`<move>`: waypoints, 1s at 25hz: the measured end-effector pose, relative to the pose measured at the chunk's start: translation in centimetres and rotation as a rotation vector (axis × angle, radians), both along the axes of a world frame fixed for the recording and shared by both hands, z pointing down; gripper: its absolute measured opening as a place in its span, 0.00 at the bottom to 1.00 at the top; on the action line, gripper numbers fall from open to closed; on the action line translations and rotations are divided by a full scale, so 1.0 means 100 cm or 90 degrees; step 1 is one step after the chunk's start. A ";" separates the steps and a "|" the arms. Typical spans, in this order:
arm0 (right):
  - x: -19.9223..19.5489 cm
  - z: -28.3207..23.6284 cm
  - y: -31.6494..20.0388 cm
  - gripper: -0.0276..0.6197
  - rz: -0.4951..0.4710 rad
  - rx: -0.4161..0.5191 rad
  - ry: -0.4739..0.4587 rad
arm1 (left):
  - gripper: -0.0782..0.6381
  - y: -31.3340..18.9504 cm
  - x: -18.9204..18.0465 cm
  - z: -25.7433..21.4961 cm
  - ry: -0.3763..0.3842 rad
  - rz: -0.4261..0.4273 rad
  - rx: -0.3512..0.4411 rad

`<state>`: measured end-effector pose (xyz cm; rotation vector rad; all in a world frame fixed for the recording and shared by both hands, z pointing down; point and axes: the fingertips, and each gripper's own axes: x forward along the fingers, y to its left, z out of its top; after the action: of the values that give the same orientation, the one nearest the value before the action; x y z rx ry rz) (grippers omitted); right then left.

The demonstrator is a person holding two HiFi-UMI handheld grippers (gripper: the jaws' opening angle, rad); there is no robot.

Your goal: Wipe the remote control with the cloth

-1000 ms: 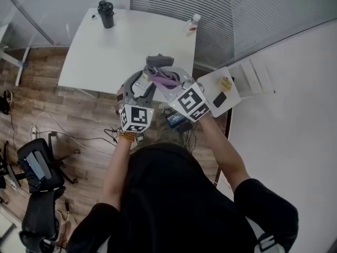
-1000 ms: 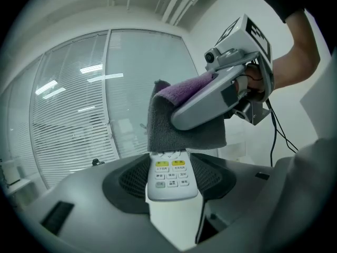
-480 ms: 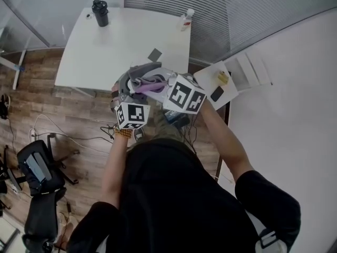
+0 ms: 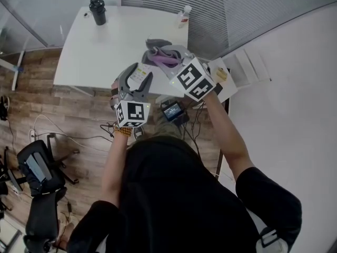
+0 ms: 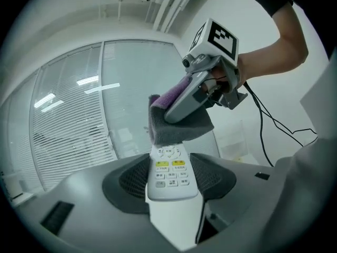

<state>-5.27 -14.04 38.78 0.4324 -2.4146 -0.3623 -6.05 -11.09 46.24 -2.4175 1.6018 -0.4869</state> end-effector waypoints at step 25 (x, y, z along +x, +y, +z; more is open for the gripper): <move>-0.025 0.028 0.121 0.15 -0.308 -0.134 0.159 | 0.46 0.009 0.010 0.006 -0.084 0.018 0.037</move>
<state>-7.73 -1.91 41.56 -0.2831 -2.2558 -0.3388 -5.04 -10.21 46.81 -2.3109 1.5053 -0.5732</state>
